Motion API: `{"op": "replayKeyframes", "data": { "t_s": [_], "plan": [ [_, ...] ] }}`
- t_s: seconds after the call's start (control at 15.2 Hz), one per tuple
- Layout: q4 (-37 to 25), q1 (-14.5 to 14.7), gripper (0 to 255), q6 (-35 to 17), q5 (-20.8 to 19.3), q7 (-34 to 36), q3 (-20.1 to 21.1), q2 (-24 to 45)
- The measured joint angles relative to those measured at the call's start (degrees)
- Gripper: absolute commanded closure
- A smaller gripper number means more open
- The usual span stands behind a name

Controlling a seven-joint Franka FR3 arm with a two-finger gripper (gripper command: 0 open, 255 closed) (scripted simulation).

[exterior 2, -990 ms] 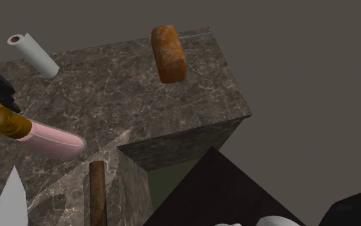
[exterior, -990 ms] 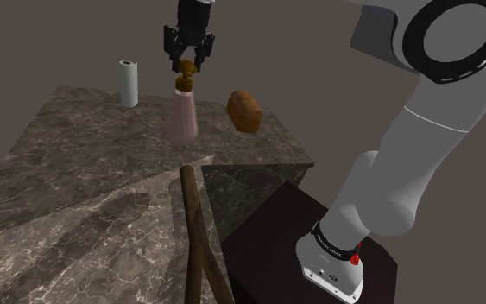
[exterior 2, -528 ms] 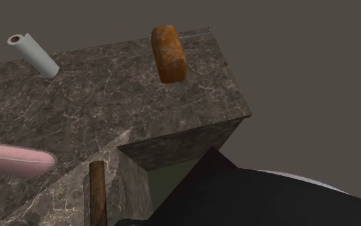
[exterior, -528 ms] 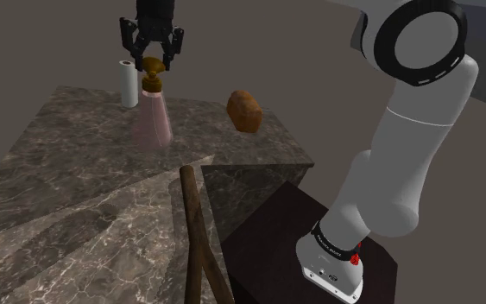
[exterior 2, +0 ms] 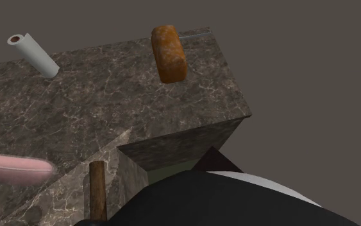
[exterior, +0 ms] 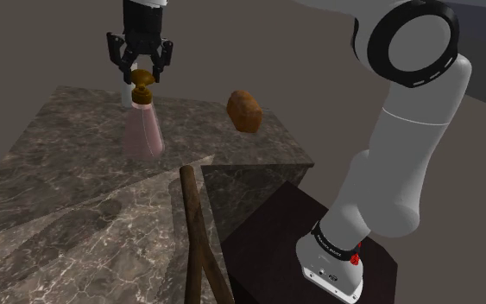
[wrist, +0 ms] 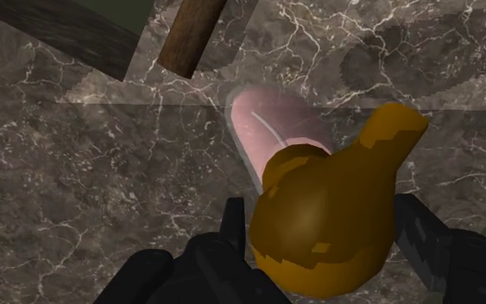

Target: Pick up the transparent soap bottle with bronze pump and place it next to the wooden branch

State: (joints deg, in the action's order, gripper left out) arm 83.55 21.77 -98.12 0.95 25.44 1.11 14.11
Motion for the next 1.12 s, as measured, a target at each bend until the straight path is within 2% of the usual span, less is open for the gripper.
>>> {"op": "replayKeyframes", "data": {
  "t_s": [0.73, 1.12],
  "plan": [
    [8.97, 0.06, 255, -8.70, 0.03, -0.06, 0.04, -0.27],
    [10.85, 0.04, 255, -11.17, 0.03, -0.14, 0.02, 0.31]
  ]
}}
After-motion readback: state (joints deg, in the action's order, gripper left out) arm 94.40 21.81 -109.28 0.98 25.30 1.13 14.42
